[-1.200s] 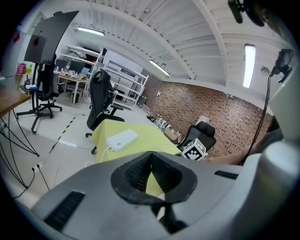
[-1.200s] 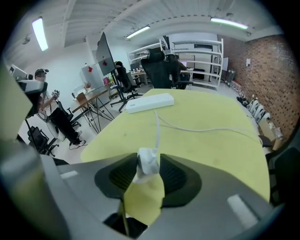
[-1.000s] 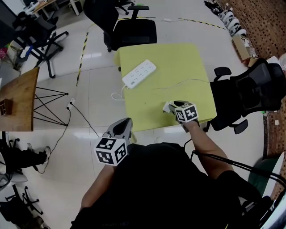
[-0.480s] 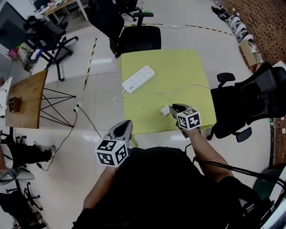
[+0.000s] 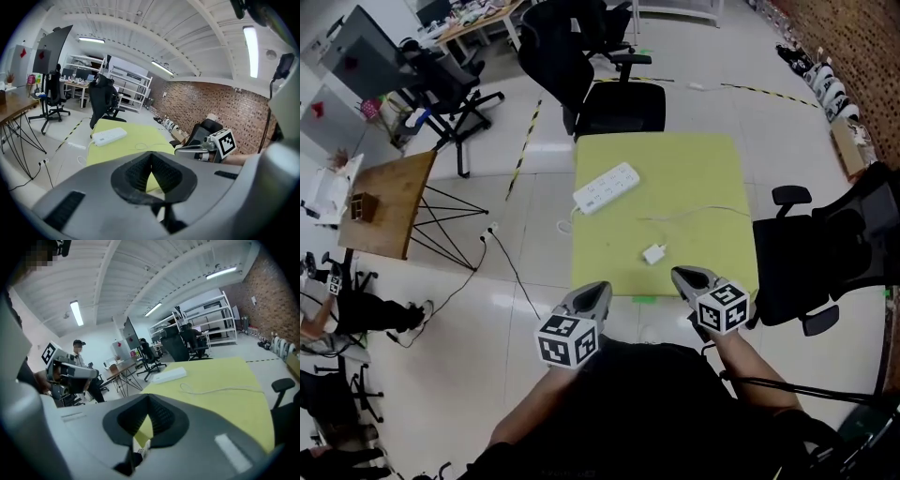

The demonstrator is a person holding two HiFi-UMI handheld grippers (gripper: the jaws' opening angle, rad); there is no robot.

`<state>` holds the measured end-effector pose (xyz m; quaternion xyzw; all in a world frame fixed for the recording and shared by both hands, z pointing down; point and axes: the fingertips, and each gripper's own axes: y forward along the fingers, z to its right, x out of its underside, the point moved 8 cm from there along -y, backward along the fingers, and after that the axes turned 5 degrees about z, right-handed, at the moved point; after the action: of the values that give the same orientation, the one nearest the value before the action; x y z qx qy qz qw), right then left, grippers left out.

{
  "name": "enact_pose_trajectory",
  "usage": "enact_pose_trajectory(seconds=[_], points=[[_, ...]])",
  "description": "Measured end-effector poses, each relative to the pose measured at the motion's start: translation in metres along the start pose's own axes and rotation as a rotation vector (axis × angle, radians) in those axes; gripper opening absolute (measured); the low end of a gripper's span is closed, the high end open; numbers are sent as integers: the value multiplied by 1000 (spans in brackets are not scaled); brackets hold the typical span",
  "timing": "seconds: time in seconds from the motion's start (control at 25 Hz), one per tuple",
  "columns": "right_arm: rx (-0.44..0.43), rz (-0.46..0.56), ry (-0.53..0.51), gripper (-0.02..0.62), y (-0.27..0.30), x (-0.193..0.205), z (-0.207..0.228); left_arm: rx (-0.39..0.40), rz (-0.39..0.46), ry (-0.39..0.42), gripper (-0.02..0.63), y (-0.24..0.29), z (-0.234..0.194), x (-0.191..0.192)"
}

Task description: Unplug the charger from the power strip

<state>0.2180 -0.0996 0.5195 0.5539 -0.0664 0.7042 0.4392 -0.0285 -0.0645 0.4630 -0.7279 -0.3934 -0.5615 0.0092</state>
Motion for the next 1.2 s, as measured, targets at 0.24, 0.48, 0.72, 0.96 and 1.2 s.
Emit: enact_pose_trajectory(seconds=[0.24, 0.48, 0.72, 0.96, 1.2], points=[[-20, 19, 17, 2, -13, -4, 8, -52, 1, 14, 5, -25, 13, 12], [-37, 120, -13, 2, -32, -27, -30, -45, 33, 43, 5, -48, 8, 3], [-37, 127, -10, 2, -22, -13, -91, -33, 65, 44, 4, -92, -18, 10], [-14, 139, -1, 2, -13, 8, -166, 26, 18, 8, 4, -124, -49, 34], [58, 110, 16, 1, -19, 47, -219, 137, -17, 3, 5, -140, -63, 56]])
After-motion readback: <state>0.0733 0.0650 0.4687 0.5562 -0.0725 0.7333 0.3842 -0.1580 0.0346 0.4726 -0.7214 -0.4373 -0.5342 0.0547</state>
